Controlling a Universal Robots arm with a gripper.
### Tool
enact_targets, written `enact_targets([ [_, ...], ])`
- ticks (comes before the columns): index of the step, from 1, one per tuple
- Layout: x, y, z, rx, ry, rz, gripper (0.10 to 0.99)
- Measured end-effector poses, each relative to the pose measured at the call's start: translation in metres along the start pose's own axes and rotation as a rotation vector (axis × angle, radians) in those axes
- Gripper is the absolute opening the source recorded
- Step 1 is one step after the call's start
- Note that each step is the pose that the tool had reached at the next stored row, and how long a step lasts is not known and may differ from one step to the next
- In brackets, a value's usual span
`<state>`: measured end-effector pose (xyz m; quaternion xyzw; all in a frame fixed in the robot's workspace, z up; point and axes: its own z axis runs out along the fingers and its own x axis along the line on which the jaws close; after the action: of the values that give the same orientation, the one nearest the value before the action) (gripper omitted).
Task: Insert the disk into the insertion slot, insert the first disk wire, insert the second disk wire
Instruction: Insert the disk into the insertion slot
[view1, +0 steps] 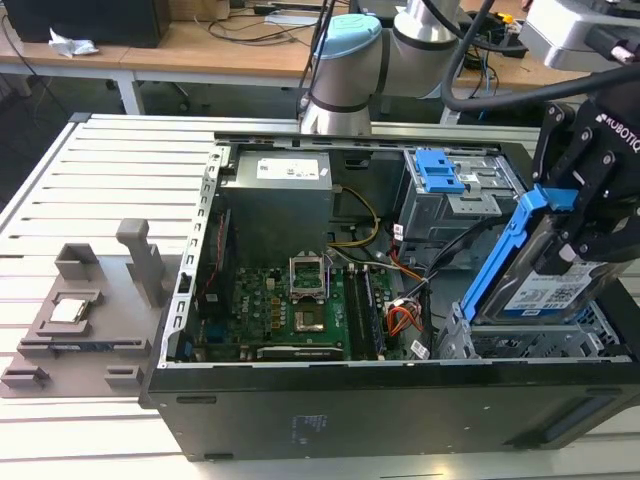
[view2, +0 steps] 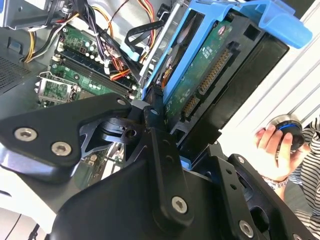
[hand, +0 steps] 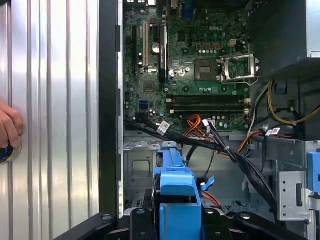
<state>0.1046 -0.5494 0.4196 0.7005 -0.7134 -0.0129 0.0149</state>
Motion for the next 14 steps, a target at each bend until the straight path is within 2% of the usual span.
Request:
enact_targets([
  [14,-0.0001,-0.0006,0.0156,0.000,0.0000,0.000,0.361],
])
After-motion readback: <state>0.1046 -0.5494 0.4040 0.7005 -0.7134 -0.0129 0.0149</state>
